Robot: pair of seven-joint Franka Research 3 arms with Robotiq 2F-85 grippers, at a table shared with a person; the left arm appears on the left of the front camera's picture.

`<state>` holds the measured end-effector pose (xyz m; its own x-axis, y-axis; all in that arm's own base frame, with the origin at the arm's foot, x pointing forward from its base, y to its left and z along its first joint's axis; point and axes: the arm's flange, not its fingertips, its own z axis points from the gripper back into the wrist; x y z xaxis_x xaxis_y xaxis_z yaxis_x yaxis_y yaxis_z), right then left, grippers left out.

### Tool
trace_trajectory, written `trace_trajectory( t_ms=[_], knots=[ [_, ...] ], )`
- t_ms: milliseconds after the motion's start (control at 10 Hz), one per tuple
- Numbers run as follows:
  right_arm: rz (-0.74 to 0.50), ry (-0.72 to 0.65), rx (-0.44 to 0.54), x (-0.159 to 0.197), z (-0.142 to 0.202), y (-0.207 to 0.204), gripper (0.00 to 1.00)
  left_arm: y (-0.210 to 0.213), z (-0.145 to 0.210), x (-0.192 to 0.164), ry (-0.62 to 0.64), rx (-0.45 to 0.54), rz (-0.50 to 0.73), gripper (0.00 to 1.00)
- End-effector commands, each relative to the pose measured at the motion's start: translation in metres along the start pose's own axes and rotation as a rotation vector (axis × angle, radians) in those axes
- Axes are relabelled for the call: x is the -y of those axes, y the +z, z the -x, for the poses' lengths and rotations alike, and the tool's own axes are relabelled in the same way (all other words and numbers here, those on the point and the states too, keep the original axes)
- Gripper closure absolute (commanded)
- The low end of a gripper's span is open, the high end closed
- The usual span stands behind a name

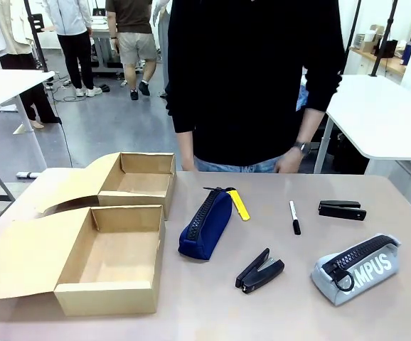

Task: Place items inside the box.
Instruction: Pick up a Pencil pouch or Stapler and place it inside the Mailer Box closest to the robot.

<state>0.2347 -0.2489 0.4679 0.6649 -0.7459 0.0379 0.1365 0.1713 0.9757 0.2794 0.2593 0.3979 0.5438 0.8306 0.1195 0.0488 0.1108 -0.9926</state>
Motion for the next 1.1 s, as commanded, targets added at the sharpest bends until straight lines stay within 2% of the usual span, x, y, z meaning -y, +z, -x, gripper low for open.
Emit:
trace_trajectory(
  t_ms=[0,100,300,400,500,600,700,800,1000],
  knots=[
    [-0.001,0.002,-0.001,0.000,0.000,-0.001,0.00,-0.003,0.000,0.003,-0.013,-0.011,0.006,0.00],
    [0.090,0.109,-0.053,-0.020,0.024,-0.031,0.00,-0.003,0.000,0.003,-0.013,-0.011,0.006,0.00],
    [0.175,0.299,-0.205,-0.053,0.052,-0.088,0.00,-0.003,0.000,0.003,-0.013,-0.011,0.006,0.00],
    [0.120,0.236,-0.166,-0.048,0.033,-0.073,0.00,-0.003,0.000,0.003,-0.013,-0.011,0.006,0.00],
    [0.104,0.157,-0.088,-0.026,0.014,-0.041,0.00,-0.003,0.000,0.003,-0.013,-0.011,0.006,0.00],
    [0.056,0.123,-0.072,-0.001,0.014,-0.006,0.00,-0.003,0.000,0.003,-0.013,-0.011,0.006,0.00],
    [0.053,0.082,-0.009,0.023,0.018,0.025,0.00,-0.003,0.000,0.003,-0.013,-0.011,0.006,0.00],
    [0.040,0.054,0.028,0.039,0.025,0.041,0.00,-0.003,0.000,0.003,-0.013,-0.011,0.006,0.00],
    [0.003,-0.016,0.072,0.062,0.026,0.036,0.00,-0.003,0.000,0.003,-0.013,-0.011,0.006,0.00]
  ],
)
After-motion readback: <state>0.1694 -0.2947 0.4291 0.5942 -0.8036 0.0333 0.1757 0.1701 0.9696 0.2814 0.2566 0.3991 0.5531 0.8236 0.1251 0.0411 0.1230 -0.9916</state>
